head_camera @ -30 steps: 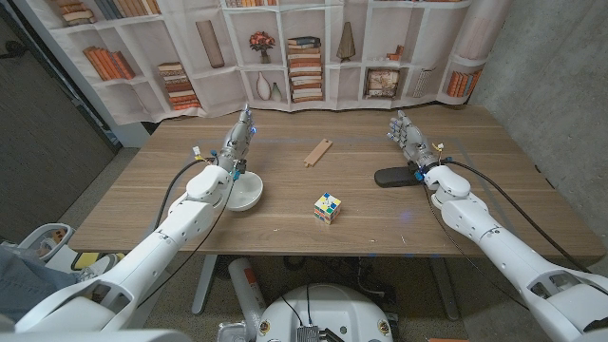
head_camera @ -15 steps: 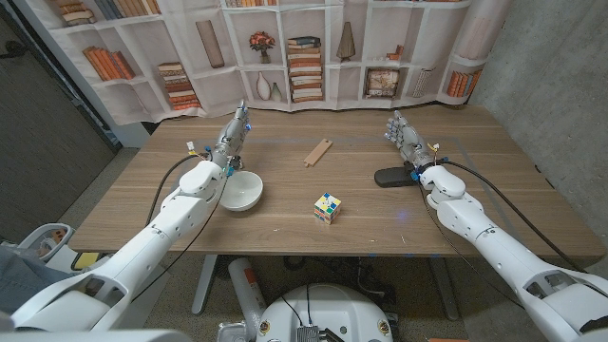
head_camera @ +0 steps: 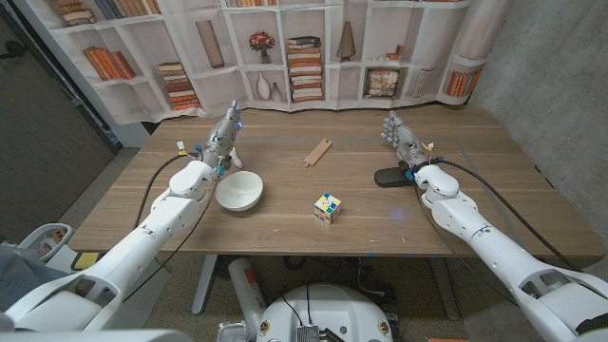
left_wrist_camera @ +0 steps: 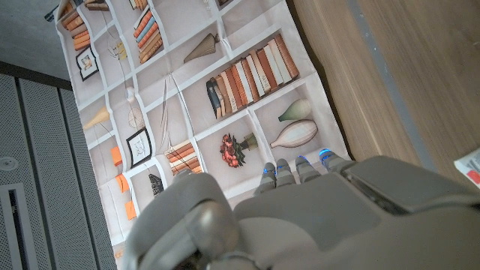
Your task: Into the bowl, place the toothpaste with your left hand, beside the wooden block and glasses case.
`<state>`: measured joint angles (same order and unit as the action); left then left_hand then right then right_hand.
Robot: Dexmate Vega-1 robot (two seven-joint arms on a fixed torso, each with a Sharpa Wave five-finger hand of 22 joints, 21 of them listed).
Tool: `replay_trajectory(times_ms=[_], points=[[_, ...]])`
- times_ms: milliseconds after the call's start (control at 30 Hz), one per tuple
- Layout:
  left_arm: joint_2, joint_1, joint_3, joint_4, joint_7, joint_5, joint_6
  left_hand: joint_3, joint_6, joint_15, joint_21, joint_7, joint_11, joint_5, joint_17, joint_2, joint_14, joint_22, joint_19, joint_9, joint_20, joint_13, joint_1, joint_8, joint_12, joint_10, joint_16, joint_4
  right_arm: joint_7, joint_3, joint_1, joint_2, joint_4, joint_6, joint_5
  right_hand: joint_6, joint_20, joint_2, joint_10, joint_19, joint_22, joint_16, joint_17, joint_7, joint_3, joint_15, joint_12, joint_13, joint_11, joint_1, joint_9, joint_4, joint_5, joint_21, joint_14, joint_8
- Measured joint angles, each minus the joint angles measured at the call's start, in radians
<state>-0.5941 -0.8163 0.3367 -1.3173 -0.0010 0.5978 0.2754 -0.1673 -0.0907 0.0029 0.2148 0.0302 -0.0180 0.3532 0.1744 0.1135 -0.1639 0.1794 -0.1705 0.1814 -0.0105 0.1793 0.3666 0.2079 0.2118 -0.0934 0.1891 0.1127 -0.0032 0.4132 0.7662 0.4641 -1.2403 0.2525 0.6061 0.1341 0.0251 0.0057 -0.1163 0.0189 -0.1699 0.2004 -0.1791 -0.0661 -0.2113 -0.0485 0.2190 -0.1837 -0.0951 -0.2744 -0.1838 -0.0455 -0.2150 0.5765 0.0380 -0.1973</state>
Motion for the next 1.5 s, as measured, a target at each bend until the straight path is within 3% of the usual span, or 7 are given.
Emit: replay_trajectory(times_ms=[767, 1167, 1367, 1500], points=[[-0.044, -0.027, -0.009, 0.004, -0.002, -0.066, 0.084, -0.004, 0.034, -0.003, 0.0, -0.002, -0.007, 0.007, 0.0, -0.008, 0.022, 0.0, 0.0, 0.0, 0.0, 0.0, 0.018, 0.008, 0.007, 0.029, 0.0, -0.012, -0.024, -0.001, -0.009, -0.005, -0.013, 0.01, -0.016, 0.011, 0.006, 0.004, -0.005, -0.006, 0.0, 0.0, 0.0, 0.0, 0.004, 0.004, 0.0, 0.0, 0.006, -0.004, 0.0, 0.004, 0.0, -0.015, 0.003, 0.0], [-0.061, -0.042, -0.005, -0.01, 0.057, -0.144, 0.115, -0.008, 0.055, -0.012, 0.0, -0.009, -0.018, 0.015, 0.0, -0.012, 0.042, 0.0, 0.0, 0.0, 0.0, 0.0, 0.03, 0.008, 0.011, 0.054, 0.002, -0.016, -0.052, -0.03, 0.03, 0.029, -0.086, 0.018, -0.016, 0.016, 0.005, 0.004, -0.013, -0.006, 0.0, 0.0, 0.0, 0.005, 0.004, 0.009, 0.0, 0.0, 0.009, -0.004, 0.0, 0.004, 0.0, -0.022, 0.009, 0.0], [-0.055, -0.04, 0.003, 0.02, 0.085, -0.189, 0.149, -0.008, 0.071, -0.019, 0.0, -0.014, -0.013, 0.018, 0.0, -0.008, 0.048, 0.0, 0.0, 0.003, 0.0, 0.0, 0.034, 0.016, 0.011, 0.06, 0.008, -0.025, -0.063, -0.039, 0.042, 0.043, -0.119, 0.015, -0.016, 0.016, 0.002, 0.004, -0.013, -0.009, 0.0, 0.0, 0.0, 0.005, 0.004, 0.006, 0.0, 0.0, 0.009, -0.004, 0.0, 0.004, 0.0, -0.026, 0.012, 0.0], [-0.053, -0.037, 0.006, 0.041, 0.1, -0.209, 0.162, -0.008, 0.082, -0.018, 0.0, -0.014, -0.025, 0.024, 0.0, -0.009, 0.057, 0.0, 0.0, 0.003, 0.0, 0.0, 0.044, 0.016, 0.011, 0.072, 0.008, -0.025, -0.077, -0.044, 0.05, 0.051, -0.14, 0.004, -0.016, 0.016, 0.002, 0.004, -0.013, -0.009, 0.0, 0.0, 0.0, 0.005, 0.004, 0.006, 0.0, 0.0, 0.009, -0.004, 0.0, 0.004, 0.0, -0.026, 0.012, 0.0]])
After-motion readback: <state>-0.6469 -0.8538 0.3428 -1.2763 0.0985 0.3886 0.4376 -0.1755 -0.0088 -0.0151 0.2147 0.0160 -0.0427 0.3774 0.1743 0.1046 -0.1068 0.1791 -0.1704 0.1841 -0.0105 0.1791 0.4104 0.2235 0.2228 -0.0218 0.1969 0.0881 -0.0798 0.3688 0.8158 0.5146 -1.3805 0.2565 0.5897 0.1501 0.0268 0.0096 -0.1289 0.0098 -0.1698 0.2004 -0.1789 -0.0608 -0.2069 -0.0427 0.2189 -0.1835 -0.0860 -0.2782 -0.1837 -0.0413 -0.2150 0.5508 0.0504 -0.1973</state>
